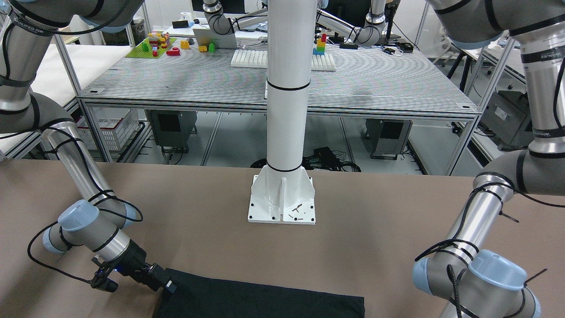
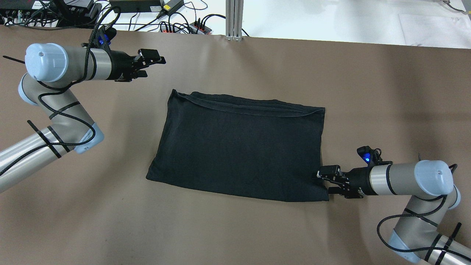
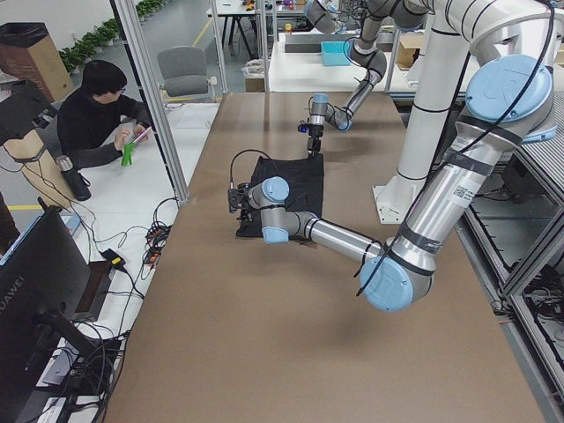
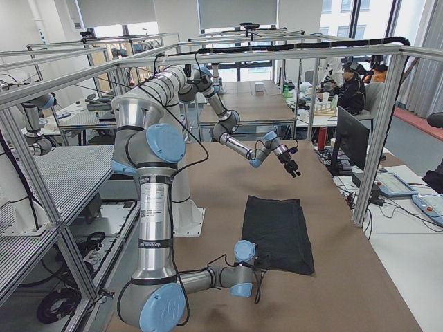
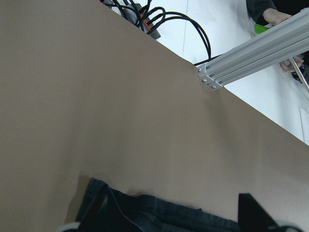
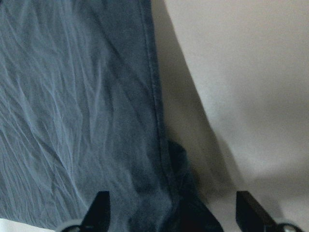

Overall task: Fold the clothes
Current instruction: 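Grasp the folded shirt's corner nearest the right gripper and drag it toward the robot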

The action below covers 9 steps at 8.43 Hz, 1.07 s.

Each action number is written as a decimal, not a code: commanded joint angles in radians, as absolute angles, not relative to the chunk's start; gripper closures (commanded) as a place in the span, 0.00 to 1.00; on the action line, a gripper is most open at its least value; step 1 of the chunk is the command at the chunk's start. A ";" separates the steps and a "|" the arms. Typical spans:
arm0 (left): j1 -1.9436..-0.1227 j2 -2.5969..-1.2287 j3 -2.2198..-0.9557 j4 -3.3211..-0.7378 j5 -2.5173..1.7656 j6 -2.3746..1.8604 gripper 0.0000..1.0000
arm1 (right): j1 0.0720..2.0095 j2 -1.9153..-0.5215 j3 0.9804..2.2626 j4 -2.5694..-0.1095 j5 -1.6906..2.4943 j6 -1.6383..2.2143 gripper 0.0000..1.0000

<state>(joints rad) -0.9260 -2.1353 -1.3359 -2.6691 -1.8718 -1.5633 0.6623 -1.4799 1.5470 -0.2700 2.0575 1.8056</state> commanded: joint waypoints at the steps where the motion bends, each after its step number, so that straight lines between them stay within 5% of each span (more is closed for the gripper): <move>1: -0.925 -2.135 -1.336 -2.669 -1.871 -1.563 0.06 | 0.660 -1.488 1.548 -0.268 2.054 1.807 0.34; 2: -0.925 -2.135 -1.336 -2.669 -1.871 -1.563 0.05 | 0.658 -1.489 1.546 -0.268 2.054 1.806 0.51; 5: -0.919 -2.137 -1.336 -2.669 -1.853 -1.563 0.05 | 0.637 -1.496 1.548 -0.262 2.054 1.795 0.53; 7: -0.919 -2.137 -1.335 -2.669 -1.852 -1.563 0.05 | 0.637 -1.496 1.551 -0.261 2.054 1.790 0.98; 9: -0.919 -2.141 -1.335 -2.668 -1.852 -1.563 0.06 | 0.637 -1.496 1.558 -0.259 2.059 1.789 1.00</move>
